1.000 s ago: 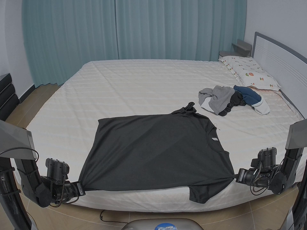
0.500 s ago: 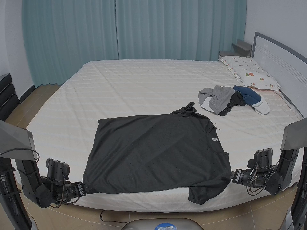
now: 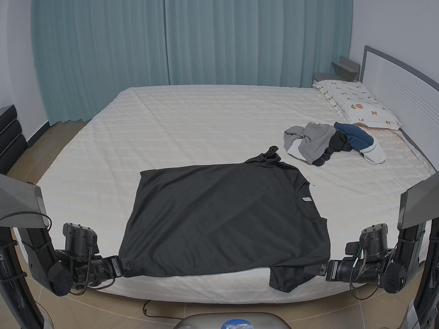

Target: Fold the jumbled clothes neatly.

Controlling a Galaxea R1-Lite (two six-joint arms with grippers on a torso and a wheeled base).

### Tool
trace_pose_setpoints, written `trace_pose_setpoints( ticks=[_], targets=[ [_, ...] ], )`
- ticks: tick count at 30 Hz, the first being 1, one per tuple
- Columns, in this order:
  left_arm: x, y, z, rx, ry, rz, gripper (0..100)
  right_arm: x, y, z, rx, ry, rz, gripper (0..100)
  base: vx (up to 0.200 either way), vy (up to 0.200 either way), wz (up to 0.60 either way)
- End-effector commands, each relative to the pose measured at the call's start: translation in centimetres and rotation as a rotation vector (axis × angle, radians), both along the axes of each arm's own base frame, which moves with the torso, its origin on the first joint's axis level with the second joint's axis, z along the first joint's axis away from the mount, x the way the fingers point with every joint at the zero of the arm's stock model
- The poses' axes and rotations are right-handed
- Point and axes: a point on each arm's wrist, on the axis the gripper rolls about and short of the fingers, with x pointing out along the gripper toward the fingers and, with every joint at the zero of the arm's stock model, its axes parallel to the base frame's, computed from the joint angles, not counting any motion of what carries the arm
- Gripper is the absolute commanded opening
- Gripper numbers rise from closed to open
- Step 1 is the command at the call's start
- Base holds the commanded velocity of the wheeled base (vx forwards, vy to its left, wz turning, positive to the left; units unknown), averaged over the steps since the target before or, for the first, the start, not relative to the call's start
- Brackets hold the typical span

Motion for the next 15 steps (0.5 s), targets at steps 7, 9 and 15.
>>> trace_pose_setpoints(
  ticks=[7, 9, 15],
  targets=[
    [0.2, 0.1, 0.2, -0.013, -0.01, -0.002, 100, -1.2, 0.1, -3.8, -0.072, 0.044, 0.06, 100, 0.0, 0.0, 0.0],
    [0.2, 0.1, 0.1, -0.013, -0.007, -0.004, 100, -1.1, 0.1, -4.0, -0.07, 0.036, 0.059, 100, 0.0, 0.0, 0.0],
    [0.2, 0.1, 0.0, -0.013, -0.005, -0.004, 100, -0.7, 0.2, -4.0, -0.063, 0.022, 0.054, 100, 0.0, 0.0, 0.0]
  ],
)
